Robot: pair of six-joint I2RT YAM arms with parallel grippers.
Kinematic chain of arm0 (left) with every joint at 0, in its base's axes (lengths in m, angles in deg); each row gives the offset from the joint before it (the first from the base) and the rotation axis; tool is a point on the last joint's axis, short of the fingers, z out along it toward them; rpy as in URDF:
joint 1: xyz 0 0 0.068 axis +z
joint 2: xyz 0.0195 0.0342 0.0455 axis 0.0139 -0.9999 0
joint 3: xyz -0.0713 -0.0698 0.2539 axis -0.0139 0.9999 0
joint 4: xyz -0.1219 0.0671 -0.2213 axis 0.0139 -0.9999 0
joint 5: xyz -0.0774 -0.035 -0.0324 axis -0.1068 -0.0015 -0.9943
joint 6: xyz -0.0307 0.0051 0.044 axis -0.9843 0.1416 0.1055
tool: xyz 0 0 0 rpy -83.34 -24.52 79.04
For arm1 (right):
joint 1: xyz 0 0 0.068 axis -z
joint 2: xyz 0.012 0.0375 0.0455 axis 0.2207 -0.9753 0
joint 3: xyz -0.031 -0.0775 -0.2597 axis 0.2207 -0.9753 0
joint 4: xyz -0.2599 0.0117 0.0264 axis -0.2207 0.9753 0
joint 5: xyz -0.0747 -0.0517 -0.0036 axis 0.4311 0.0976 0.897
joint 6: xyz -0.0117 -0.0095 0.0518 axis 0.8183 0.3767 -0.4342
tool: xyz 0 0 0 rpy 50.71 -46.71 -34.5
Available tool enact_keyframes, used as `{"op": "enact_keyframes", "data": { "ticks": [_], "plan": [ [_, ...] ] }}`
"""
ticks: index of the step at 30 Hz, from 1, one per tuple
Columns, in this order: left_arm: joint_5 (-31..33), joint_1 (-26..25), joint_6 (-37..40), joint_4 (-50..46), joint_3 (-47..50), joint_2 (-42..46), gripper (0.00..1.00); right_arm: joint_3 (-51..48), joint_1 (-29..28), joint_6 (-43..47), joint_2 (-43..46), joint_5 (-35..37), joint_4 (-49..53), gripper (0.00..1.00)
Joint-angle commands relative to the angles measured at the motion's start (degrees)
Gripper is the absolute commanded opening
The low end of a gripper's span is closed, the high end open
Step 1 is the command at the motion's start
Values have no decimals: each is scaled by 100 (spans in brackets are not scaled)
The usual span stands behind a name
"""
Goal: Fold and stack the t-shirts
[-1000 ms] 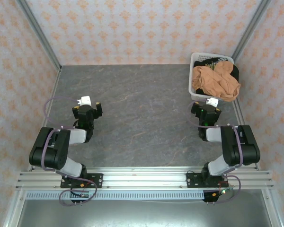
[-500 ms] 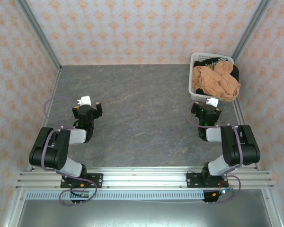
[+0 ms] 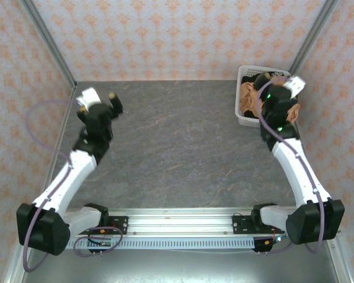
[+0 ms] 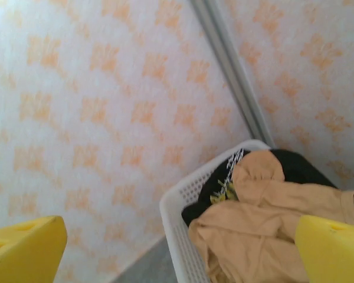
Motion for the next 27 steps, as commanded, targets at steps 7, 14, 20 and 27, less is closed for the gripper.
{"op": "enact_keyframes", "data": {
  "ticks": [7,14,20,27],
  "plan": [
    [-2505,-437,-1076,-2812,-2046,-1741,96,3637,786,-1066,-3526,-834,4648,99],
    [-2847,-1141,-1205,-2960,-1954,-1944,91,4986,966,-1022,-5357,-1409,5333,99],
    [-2863,-1272,-1299,-2972,-1748,-1812,89,5291,1004,-1022,-6003,-1627,5109,75],
    [-2731,-1283,-1240,-3084,-1754,-1655,84,4645,960,-945,-4883,-995,4050,6]
  ]
}}
